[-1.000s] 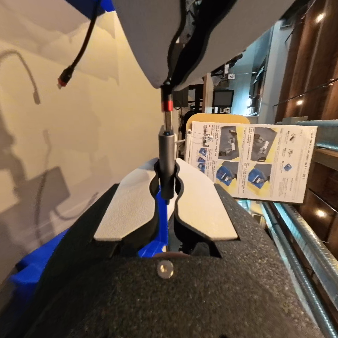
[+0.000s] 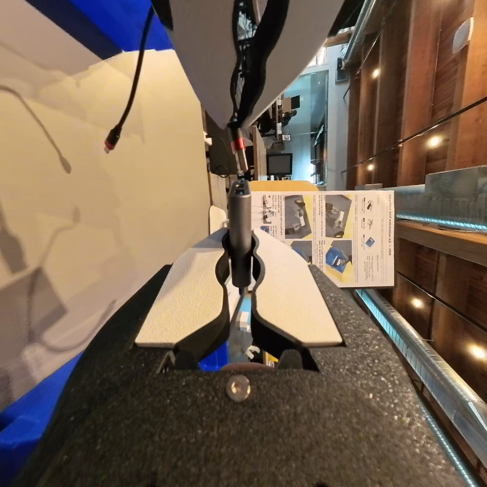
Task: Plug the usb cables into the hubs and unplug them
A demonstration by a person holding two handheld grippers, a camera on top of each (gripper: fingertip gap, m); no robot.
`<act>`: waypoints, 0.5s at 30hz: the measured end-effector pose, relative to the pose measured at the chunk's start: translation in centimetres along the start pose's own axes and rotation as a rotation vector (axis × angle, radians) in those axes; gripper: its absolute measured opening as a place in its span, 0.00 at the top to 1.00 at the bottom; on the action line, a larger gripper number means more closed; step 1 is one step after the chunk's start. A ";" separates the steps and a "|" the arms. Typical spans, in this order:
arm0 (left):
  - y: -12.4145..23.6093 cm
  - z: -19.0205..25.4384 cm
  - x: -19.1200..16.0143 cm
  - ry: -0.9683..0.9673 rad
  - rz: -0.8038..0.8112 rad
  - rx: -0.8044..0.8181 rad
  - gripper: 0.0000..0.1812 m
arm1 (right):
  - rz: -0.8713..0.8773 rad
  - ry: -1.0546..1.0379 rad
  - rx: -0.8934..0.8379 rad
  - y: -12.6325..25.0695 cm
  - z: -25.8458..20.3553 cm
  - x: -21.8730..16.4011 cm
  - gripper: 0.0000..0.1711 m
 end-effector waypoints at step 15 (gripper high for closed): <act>-0.2 1.1 0.8 0.056 -0.026 -0.147 0.97 | -0.075 0.060 0.047 -0.7 -1.0 -0.9 0.93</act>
Point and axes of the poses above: each gripper's, where its closed fingertips meet, y back along the fingers, x out of its top, z = x × y across the jaws, the point moved 4 cm from there along y, back along the fingers, and after that the axes turned 5 degrees about x, right-handed, at the moved point
